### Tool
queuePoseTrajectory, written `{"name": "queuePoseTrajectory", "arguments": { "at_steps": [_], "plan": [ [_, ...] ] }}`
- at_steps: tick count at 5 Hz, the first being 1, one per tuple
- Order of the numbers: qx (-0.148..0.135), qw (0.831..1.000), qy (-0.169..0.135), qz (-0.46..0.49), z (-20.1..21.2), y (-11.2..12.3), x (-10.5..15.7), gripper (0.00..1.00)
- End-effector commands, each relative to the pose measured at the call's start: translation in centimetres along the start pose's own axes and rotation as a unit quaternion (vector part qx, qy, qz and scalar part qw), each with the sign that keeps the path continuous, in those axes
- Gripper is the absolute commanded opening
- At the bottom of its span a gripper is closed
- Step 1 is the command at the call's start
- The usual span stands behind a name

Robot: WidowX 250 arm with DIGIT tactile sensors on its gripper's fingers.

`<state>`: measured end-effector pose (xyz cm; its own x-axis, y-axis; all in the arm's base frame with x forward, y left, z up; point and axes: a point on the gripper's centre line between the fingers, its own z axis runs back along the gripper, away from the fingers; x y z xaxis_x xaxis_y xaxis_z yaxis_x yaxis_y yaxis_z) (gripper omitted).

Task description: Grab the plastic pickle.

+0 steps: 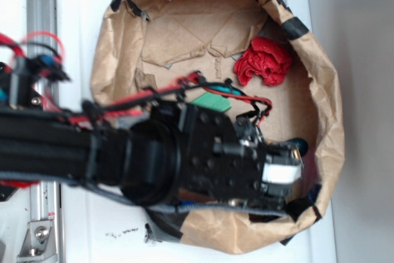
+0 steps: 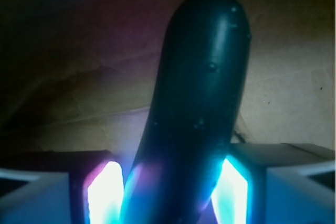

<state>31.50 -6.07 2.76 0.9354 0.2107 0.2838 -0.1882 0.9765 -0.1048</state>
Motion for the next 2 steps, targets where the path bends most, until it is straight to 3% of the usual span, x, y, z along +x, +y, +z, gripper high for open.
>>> {"name": "queuePoseTrajectory", "arguments": {
  "at_steps": [1, 2],
  "plan": [
    [-0.004, 1.000, -0.013, -0.024, 7.4, 5.9, 1.1, 0.00],
    [-0.013, 0.998, -0.011, -0.064, 9.5, 7.2, 0.6, 0.00]
  ]
}}
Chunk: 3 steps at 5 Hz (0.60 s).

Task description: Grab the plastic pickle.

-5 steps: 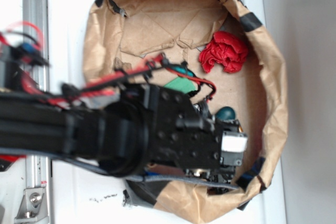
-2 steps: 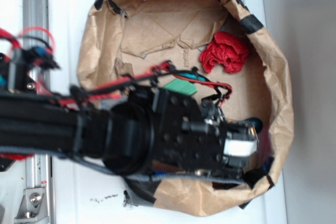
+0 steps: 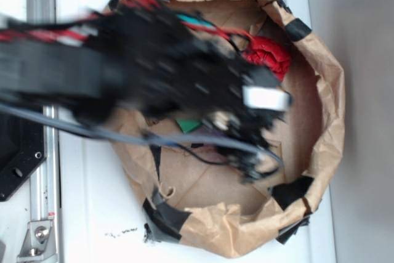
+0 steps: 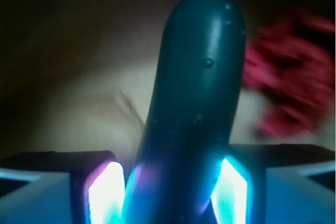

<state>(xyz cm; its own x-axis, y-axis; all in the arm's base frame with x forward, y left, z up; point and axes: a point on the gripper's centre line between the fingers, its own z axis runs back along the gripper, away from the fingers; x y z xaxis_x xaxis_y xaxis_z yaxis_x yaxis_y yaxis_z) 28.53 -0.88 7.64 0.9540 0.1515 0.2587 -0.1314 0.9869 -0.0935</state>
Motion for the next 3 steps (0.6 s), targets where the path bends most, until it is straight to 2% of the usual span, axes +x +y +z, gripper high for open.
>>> {"name": "queuePoseTrajectory", "arguments": {
  "at_steps": [1, 2, 3],
  "plan": [
    [0.028, 0.998, 0.013, -0.056, 6.7, 2.5, -0.2, 0.00],
    [0.028, 0.998, 0.040, -0.047, 8.1, 3.4, -1.3, 0.00],
    [0.042, 0.998, 0.032, -0.044, 8.4, 3.4, -1.9, 0.00]
  ]
}}
